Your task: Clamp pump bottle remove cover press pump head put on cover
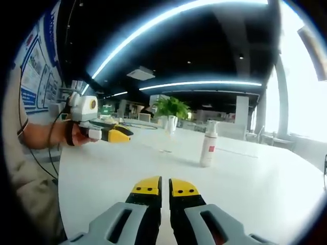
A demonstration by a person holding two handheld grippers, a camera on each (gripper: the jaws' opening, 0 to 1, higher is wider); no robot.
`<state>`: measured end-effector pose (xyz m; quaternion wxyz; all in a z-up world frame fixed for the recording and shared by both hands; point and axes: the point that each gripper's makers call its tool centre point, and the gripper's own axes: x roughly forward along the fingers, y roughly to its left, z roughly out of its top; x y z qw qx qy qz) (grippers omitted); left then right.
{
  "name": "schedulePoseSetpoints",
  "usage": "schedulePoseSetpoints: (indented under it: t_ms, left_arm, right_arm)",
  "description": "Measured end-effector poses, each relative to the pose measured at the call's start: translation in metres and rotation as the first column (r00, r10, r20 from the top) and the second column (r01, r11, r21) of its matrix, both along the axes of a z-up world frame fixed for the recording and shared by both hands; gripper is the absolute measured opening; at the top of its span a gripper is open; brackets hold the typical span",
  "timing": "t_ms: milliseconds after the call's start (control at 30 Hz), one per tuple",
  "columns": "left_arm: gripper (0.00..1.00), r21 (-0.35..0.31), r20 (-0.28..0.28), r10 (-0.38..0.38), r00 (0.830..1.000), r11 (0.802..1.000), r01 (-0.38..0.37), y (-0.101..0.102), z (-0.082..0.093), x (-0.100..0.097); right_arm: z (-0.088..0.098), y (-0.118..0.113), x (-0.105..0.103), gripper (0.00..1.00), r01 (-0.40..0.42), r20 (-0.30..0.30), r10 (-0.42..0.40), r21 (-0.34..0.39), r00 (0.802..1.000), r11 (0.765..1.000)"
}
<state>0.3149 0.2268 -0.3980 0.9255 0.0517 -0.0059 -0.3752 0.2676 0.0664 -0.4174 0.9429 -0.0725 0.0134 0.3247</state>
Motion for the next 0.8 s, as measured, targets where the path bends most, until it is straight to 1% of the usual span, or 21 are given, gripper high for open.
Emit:
schedulePoseSetpoints:
  t_ms: [133, 267, 400, 600, 800]
  left_arm:
    - [0.12, -0.016, -0.011, -0.007, 1.000, 1.000, 0.007, -0.001, 0.000, -0.005]
    - [0.11, -0.012, -0.012, -0.018, 1.000, 1.000, 0.018, -0.004, -0.002, -0.010]
    - [0.10, 0.011, -0.013, -0.021, 1.000, 1.000, 0.021, -0.005, -0.008, -0.014]
    - [0.10, 0.033, -0.002, -0.024, 1.000, 0.999, 0.024, -0.007, -0.008, -0.017]
    - [0.10, 0.038, -0.020, -0.027, 0.999, 0.999, 0.027, -0.008, -0.011, -0.021]
  right_arm:
    - [0.000, 0.000, 0.000, 0.02, -0.004, 0.000, 0.004, 0.005, 1.000, 1.000]
    - [0.002, 0.003, -0.003, 0.02, -0.005, 0.001, 0.005, 0.005, 1.000, 1.000]
    - [0.001, 0.002, -0.001, 0.03, -0.006, -0.003, 0.006, 0.004, 1.000, 1.000]
    - [0.000, 0.002, -0.002, 0.04, -0.009, -0.003, 0.009, 0.005, 1.000, 1.000]
    - [0.001, 0.003, -0.002, 0.05, -0.010, -0.003, 0.010, 0.005, 1.000, 1.000]
